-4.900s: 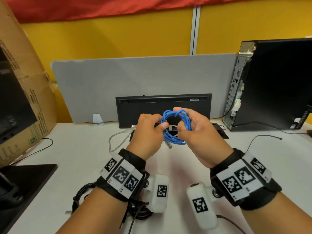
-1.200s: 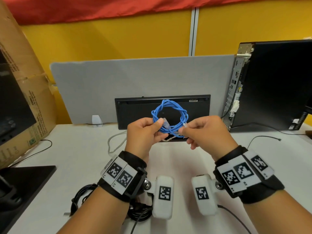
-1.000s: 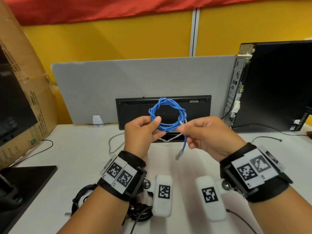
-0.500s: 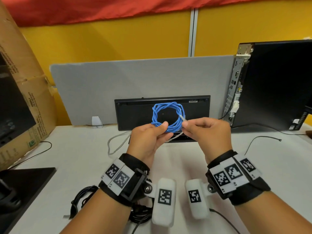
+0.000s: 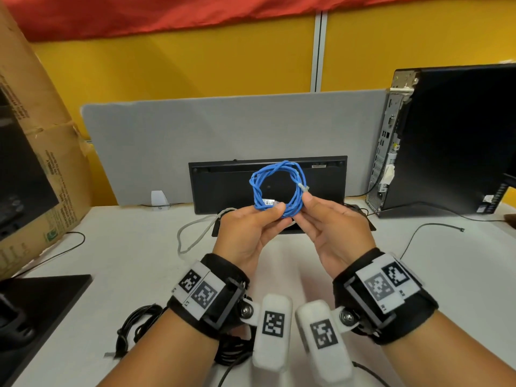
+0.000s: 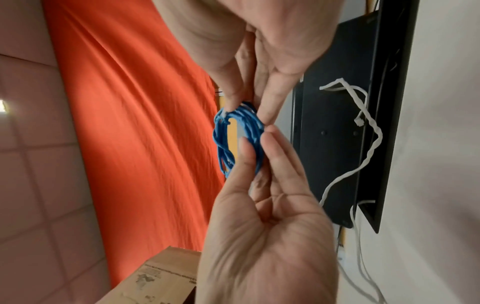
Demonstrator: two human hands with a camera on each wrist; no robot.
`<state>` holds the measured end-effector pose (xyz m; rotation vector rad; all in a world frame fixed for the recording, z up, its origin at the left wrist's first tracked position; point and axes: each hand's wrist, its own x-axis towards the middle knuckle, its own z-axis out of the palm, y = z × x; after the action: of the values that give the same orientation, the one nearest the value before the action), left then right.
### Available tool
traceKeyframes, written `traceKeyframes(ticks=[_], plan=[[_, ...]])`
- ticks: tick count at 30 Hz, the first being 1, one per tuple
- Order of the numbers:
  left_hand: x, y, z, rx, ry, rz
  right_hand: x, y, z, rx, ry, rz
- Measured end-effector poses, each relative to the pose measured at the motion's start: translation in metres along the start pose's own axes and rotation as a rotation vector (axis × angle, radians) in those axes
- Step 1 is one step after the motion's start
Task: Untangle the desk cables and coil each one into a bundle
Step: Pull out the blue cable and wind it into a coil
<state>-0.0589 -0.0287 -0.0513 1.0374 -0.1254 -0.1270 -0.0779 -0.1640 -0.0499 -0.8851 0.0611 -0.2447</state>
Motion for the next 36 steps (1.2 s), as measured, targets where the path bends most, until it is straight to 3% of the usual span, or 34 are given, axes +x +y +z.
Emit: traceKeyframes(ticks=[5, 10, 14, 19, 21, 26, 30, 36], plan=[[0.000, 0.000, -0.003, 0.107, 0.016, 0.037, -0.002, 0.002, 0.003, -0.078, 0.003, -0.047], [0.000, 0.002, -0.003, 0.133, -0.006, -0.033, 0.000, -0.001, 0.000, -0.076, 0.005, -0.042], [0.000, 0.005, -0.003, 0.169, -0.022, -0.072, 0.001, -0.001, 0.000, -0.159, 0.007, -0.134], [0.003, 0.004, 0.002, 0.271, 0.147, 0.202, 0.007, -0.001, -0.003, -0.268, 0.034, -0.241], [0.003, 0.004, 0.001, 0.304, 0.152, 0.238, 0.007, 0.000, -0.003, -0.275, 0.025, -0.256], [0.003, 0.008, -0.004, 0.181, 0.000, 0.131, 0.006, -0.002, 0.000, -0.136, -0.019, -0.228], [0.003, 0.011, -0.003, 0.006, -0.142, 0.016, 0.007, -0.004, 0.000, 0.062, -0.160, -0.104], [0.004, 0.015, -0.006, -0.171, -0.146, -0.146, 0.010, -0.002, -0.003, 0.150, -0.296, -0.011]])
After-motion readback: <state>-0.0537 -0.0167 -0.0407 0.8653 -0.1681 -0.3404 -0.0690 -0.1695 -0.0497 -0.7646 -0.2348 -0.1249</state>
